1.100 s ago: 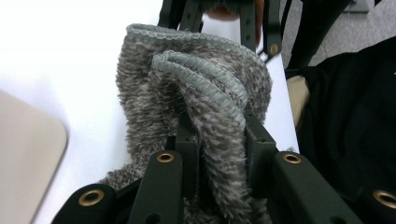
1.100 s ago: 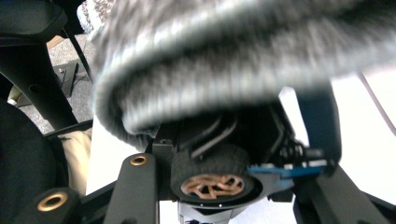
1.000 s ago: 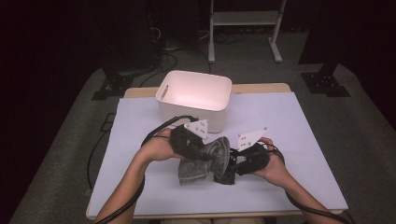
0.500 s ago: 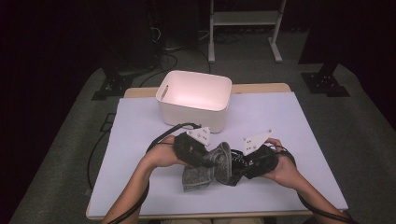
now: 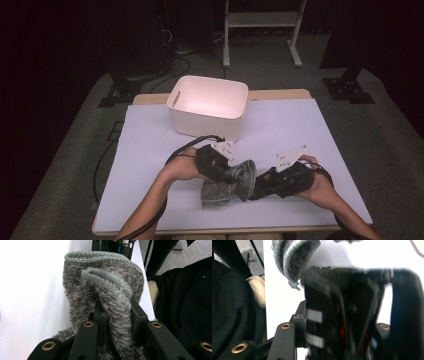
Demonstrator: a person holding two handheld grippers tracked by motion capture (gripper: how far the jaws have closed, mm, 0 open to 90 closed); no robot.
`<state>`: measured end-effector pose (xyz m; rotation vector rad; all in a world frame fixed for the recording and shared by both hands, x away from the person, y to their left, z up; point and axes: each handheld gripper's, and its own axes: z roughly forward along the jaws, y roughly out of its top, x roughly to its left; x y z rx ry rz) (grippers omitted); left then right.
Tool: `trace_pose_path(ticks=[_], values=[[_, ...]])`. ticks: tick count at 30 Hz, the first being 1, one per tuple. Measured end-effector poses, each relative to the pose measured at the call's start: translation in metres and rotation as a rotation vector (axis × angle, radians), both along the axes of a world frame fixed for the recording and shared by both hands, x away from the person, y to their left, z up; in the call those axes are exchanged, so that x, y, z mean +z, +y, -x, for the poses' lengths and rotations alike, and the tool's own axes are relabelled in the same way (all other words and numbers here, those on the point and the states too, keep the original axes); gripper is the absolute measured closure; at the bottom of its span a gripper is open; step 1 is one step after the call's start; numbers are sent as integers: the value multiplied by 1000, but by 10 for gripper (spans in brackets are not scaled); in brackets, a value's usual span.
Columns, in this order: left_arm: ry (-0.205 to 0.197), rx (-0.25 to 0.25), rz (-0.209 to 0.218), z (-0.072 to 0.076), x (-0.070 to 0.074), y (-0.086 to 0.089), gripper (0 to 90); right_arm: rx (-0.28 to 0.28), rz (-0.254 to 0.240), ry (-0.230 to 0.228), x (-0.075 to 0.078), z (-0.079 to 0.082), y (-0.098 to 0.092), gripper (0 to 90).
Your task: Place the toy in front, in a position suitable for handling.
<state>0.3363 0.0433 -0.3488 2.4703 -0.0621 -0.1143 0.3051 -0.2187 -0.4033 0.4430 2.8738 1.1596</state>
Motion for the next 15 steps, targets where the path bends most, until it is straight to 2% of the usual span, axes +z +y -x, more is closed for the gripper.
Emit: trace_pose_path(ticks=[7,10,15], values=[[1,-18,-6,2,-2,-7,720,-22,-19,35,-10,6,-19,549],[-2,-27,-10,2,-2,-9,719,-19,-5,49,-16,10,-26,549],[7,-34,-13,3,-5,-15,719,-36,-19,77,-28,15,-38,536]])
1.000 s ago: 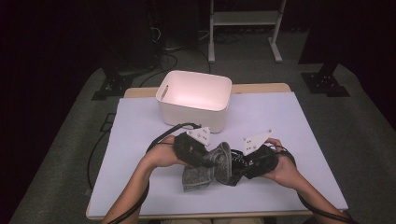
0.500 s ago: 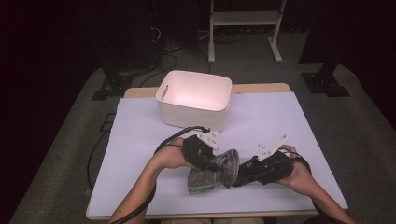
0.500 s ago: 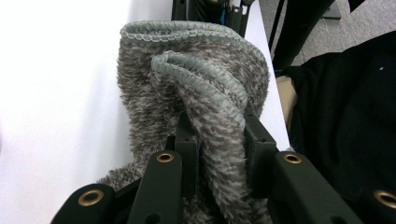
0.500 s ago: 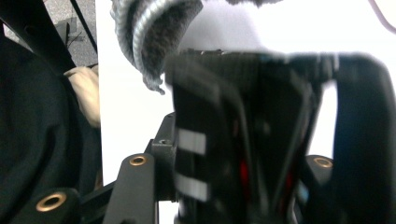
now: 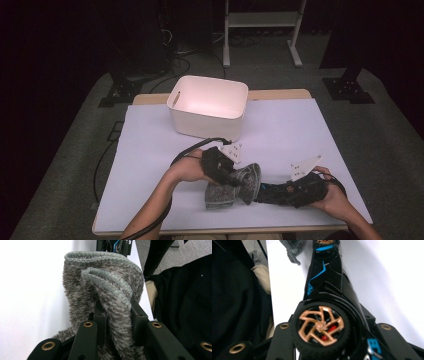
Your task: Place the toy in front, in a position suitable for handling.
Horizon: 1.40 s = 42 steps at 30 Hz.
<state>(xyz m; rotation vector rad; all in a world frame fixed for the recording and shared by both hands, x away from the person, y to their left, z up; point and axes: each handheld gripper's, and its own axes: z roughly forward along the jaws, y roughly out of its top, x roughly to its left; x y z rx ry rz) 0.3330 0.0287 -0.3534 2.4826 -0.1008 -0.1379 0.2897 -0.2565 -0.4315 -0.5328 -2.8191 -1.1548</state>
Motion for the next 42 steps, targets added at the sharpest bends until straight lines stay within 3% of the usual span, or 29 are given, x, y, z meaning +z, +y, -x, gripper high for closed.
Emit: trace_pose_path(ticks=[5,9,15,16,18,21,24,26,29,34,42], values=[[-1,-14,-5,0,-1,-5,719,-1,12,-5,-3,4,-5,532],[2,-16,-9,0,-2,-7,719,17,108,-47,-7,11,-3,543],[0,-23,-14,2,-2,-9,719,8,114,-7,-5,11,-1,534],[0,-21,-12,2,-2,-8,718,10,134,-30,-4,11,0,547],[-4,-16,-12,2,-1,-6,719,0,148,-26,-3,11,1,558],[-6,-9,-13,2,1,-1,719,12,146,-37,-3,12,3,559],[-10,-1,-13,3,4,6,719,-6,92,-16,-2,8,5,560],[-13,8,-9,3,6,12,719,-10,82,-28,0,4,10,559],[-21,30,-2,3,11,24,719,17,101,-75,5,-7,29,559],[-25,84,-5,2,14,49,719,75,113,-103,9,-25,68,559],[-12,159,-47,-4,2,80,719,205,114,-134,6,-45,146,557]])
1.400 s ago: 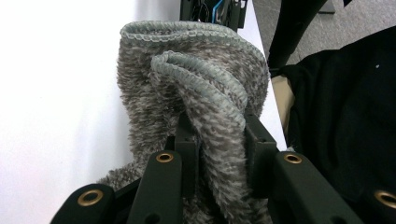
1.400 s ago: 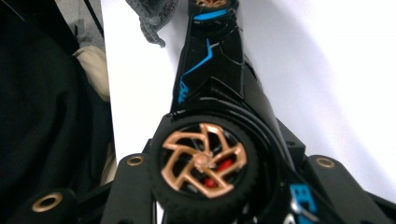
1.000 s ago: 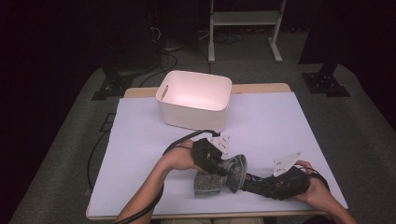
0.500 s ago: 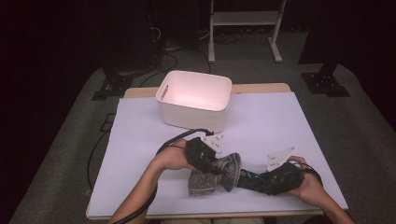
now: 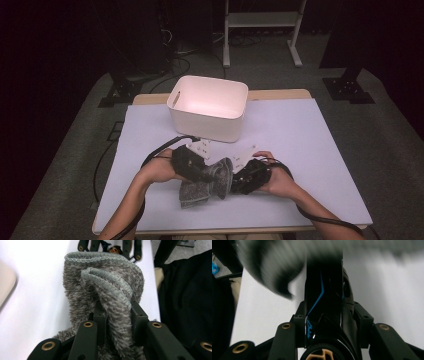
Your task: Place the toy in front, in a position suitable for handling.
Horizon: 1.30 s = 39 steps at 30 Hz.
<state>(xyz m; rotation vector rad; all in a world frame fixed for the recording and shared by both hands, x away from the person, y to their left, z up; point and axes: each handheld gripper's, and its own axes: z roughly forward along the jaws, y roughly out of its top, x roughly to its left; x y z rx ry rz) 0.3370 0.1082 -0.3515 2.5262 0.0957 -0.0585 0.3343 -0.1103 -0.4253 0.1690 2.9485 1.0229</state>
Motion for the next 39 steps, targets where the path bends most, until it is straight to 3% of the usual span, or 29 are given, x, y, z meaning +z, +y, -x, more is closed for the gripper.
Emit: trace_pose_path(ticks=[3,5,8,13,18,20,31,39], values=[[21,29,-40,-3,-11,6,719,29,30,-16,-4,-3,19,556],[38,44,-18,-5,-16,11,716,35,36,-17,-8,-6,23,556],[57,45,5,-7,-17,14,716,32,17,6,-10,-7,21,553],[51,47,-1,-5,-17,14,716,23,8,18,-8,-6,15,532],[55,39,1,-4,-18,13,716,-3,-44,69,-2,-6,-2,479],[59,34,3,-2,-17,12,715,-7,-58,70,-1,-4,-6,469],[63,18,12,5,-18,13,715,-8,-96,136,4,-4,-6,413],[78,-12,9,13,-18,13,715,-17,-152,197,12,-6,-9,391]])
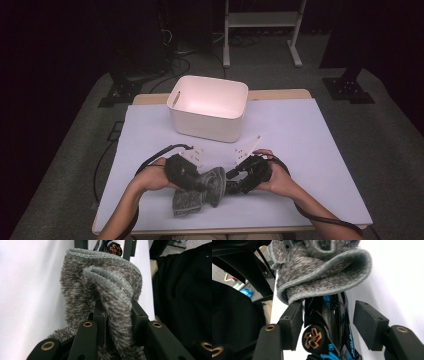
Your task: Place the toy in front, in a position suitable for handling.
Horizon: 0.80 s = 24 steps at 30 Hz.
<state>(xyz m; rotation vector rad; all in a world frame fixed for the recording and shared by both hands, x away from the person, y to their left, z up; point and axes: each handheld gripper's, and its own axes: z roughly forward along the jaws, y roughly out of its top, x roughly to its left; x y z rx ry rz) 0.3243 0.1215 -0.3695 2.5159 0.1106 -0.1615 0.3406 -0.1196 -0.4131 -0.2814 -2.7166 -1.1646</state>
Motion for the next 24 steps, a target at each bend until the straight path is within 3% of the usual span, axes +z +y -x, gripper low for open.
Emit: trace_pose_path(ticks=[14,24], values=[[17,-24,2,14,-4,1,713,-5,38,-1,-9,14,-2,330],[25,-44,-5,19,-6,0,711,-21,33,8,-11,17,-5,279]])
